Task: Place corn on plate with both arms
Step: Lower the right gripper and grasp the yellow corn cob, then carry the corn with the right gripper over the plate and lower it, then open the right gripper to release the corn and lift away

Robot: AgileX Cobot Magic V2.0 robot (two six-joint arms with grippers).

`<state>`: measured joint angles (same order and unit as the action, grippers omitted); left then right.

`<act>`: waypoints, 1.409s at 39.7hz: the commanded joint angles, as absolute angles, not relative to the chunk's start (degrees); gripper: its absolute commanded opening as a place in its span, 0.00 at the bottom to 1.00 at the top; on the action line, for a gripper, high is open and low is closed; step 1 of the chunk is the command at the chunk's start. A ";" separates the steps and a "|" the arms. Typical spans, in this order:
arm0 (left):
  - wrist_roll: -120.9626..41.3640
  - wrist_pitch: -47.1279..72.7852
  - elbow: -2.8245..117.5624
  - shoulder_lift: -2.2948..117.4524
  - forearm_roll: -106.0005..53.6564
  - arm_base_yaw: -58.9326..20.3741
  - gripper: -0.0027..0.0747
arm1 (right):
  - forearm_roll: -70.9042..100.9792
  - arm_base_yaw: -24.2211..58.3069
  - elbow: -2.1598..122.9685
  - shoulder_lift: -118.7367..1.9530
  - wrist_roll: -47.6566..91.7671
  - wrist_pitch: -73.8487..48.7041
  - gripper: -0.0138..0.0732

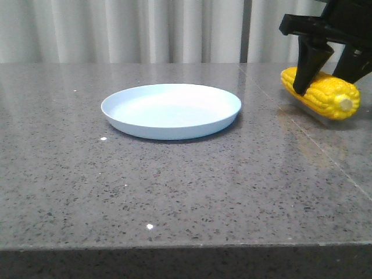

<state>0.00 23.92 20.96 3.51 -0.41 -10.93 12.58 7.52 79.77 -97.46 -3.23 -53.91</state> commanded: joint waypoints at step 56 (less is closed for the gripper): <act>0.00 19.14 22.45 4.08 -0.57 -11.33 0.01 | 3.16 34.29 101.61 -108.37 -30.31 -56.40 0.78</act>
<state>0.00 23.92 20.96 3.51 -0.41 -10.93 3.62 34.32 99.69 -111.82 -30.18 -58.33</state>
